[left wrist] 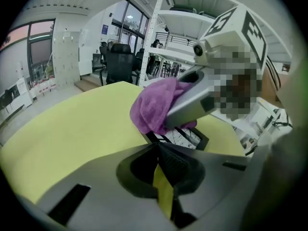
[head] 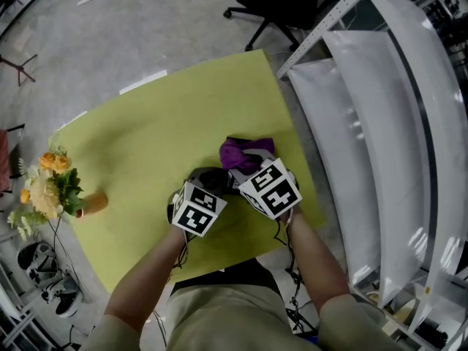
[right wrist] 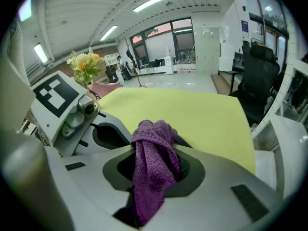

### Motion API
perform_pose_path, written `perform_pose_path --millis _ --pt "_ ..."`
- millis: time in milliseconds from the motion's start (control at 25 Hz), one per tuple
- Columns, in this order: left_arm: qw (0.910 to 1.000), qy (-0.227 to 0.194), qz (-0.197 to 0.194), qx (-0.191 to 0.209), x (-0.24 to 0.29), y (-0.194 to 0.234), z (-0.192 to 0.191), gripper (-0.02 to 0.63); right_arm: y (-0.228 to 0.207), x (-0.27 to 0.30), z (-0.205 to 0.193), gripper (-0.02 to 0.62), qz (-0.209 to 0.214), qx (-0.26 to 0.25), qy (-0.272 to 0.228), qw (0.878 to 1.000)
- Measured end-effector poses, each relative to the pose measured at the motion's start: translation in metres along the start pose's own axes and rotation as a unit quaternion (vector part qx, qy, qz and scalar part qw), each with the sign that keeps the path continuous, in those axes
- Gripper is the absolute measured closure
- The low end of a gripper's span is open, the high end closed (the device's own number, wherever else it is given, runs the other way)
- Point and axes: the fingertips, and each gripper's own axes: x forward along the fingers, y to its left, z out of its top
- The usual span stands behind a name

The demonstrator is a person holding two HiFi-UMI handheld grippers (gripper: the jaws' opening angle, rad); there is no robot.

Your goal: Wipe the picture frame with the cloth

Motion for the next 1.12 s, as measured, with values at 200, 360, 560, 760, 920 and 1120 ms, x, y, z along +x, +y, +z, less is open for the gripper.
perform_pose_path --millis 200,360,560,760,920,1120 --pt "1.0000 -0.002 0.003 0.007 0.000 -0.001 0.000 0.599 0.007 0.015 -0.022 0.497 0.001 -0.002 0.030 1.000" --pt "0.9999 -0.009 0.004 0.003 -0.001 0.001 0.000 0.599 -0.007 0.004 -0.042 0.497 -0.021 0.002 0.047 0.999" --pt "1.0000 -0.007 0.000 0.005 -0.001 0.002 -0.001 0.598 -0.032 -0.022 -0.061 0.500 -0.063 0.026 0.049 0.996" --pt "0.9999 -0.010 -0.008 -0.006 0.000 0.002 0.000 0.598 -0.047 -0.050 -0.065 0.500 -0.110 0.042 0.046 0.992" --pt "0.9984 -0.039 -0.010 -0.040 -0.005 0.003 -0.004 0.598 -0.023 -0.061 -0.038 0.499 -0.077 0.063 -0.011 0.995" --pt "0.9986 -0.030 -0.014 -0.041 -0.017 -0.002 -0.016 0.598 0.016 -0.044 -0.019 0.499 -0.030 0.045 -0.019 0.998"
